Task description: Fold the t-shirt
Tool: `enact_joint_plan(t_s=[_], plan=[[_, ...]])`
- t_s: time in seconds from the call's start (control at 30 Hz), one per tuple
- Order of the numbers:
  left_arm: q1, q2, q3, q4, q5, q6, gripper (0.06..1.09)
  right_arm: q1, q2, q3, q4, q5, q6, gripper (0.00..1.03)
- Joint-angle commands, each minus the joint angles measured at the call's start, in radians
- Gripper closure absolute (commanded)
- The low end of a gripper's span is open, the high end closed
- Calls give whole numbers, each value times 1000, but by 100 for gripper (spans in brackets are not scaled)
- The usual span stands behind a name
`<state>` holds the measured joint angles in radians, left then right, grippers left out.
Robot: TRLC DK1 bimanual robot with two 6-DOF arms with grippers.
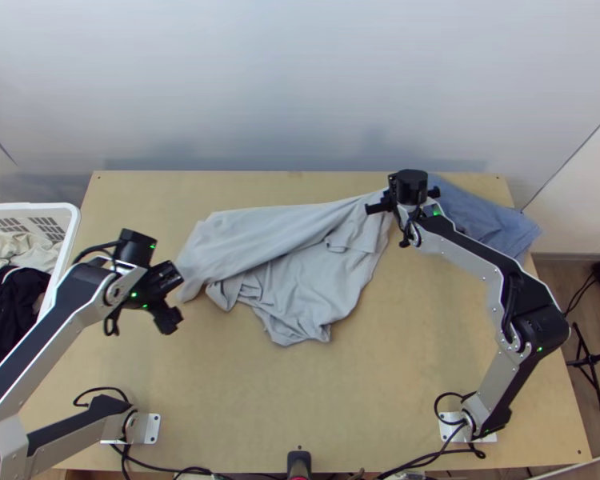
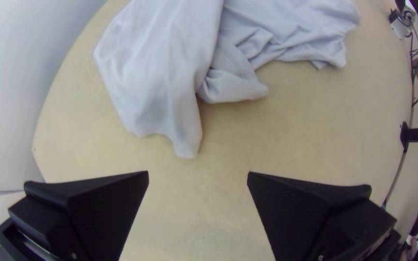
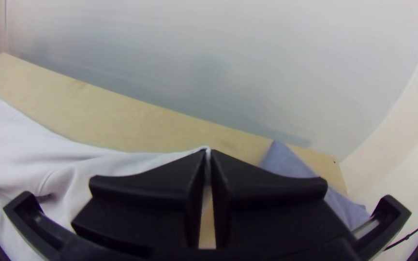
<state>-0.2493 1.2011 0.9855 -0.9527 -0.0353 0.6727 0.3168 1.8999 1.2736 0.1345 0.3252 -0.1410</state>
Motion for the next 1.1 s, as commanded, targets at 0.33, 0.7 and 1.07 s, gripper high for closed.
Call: enact_joint_plan(t_s=[0.33,0.7,1.07], plan=[[-31,-98,-288,520,-23,1,67,-1,-38,-37,1,0,21,100],[-11,-37,-311,384,-26,-1,24,34,-28,-36,2,-2,31,100],[4,150,-269,646,-31,-44,34,51,-32,-56,2,0,37,100]])
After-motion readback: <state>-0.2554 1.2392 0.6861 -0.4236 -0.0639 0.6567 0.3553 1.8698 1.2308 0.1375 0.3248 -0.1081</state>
